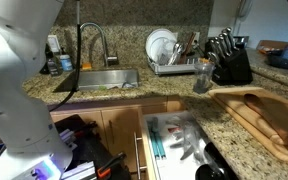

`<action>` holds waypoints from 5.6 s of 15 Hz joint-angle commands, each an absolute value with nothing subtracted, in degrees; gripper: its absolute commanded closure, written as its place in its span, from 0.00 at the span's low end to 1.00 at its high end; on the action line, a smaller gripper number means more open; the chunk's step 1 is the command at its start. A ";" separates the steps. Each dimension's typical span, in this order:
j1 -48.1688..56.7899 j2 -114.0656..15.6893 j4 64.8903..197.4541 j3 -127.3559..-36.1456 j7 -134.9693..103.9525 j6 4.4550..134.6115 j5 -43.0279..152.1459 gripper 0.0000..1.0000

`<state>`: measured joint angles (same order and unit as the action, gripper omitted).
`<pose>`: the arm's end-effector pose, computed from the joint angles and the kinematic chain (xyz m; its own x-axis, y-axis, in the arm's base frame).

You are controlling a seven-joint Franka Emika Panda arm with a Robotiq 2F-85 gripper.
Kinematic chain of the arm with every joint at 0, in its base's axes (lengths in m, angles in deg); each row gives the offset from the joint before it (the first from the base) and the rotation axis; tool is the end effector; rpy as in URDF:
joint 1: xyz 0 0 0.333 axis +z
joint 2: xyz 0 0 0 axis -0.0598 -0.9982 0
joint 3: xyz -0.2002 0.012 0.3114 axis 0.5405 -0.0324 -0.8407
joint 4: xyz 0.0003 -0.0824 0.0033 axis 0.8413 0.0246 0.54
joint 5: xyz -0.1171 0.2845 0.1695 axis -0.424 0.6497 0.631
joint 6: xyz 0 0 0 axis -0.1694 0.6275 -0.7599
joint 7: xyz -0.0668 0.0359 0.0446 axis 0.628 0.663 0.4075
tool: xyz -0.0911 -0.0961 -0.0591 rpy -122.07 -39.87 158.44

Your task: Pick the wooden spoon and put it in the drawer

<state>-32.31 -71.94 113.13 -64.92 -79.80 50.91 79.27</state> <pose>0.4906 -0.5540 0.3867 -0.6264 -0.7742 -0.0905 -0.7648 0.6329 -0.1208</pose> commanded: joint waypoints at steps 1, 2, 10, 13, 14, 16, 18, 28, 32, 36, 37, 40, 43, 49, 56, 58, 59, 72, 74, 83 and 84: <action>-33.99 -76.79 105.58 -69.07 -77.99 49.24 80.62 0.00; -34.56 -78.20 103.43 -70.37 -77.62 47.67 81.24 0.00; -33.68 -82.22 100.29 -71.10 -79.21 39.63 79.78 0.00; -32.58 -82.23 101.51 -70.61 -79.67 37.49 78.58 0.00; -32.86 -82.20 101.02 -70.63 -79.28 39.24 79.17 0.00; -32.59 -82.63 101.03 -70.63 -79.35 38.52 79.14 0.00; -31.74 -83.37 101.09 -69.76 -80.37 39.84 77.96 0.00; -31.70 -85.53 100.61 -70.03 -81.99 39.84 76.56 0.01; -31.76 -85.95 100.74 -70.08 -82.10 39.60 76.61 0.41; -31.82 -86.18 100.08 -69.71 -82.47 39.72 76.32 0.69; -31.89 -86.22 100.00 -69.71 -82.51 39.67 76.39 0.76; -32.55 -86.17 99.05 -69.91 -82.16 39.00 76.75 0.97; -34.58 -84.43 97.91 -71.30 -79.03 37.95 79.18 0.93; -36.07 -77.37 99.18 -73.78 -68.07 26.42 82.37 0.93; -34.24 -72.76 103.04 -73.93 -63.93 3.79 78.95 0.93; -34.03 -75.01 99.84 -73.64 -65.72 5.37 79.81 0.72; -34.05 -75.01 100.06 -73.63 -65.57 4.58 79.70 0.72; -19.25 -73.45 107.85 -71.35 -63.99 -8.49 64.42 0.93; -17.61 -73.10 108.59 -70.77 -64.10 -8.79 63.89 0.72; -10.36 -69.69 126.76 -68.59 -91.02 1.10 64.33 0.93; -8.99 -69.33 129.80 -68.27 -94.02 1.47 63.76 0.93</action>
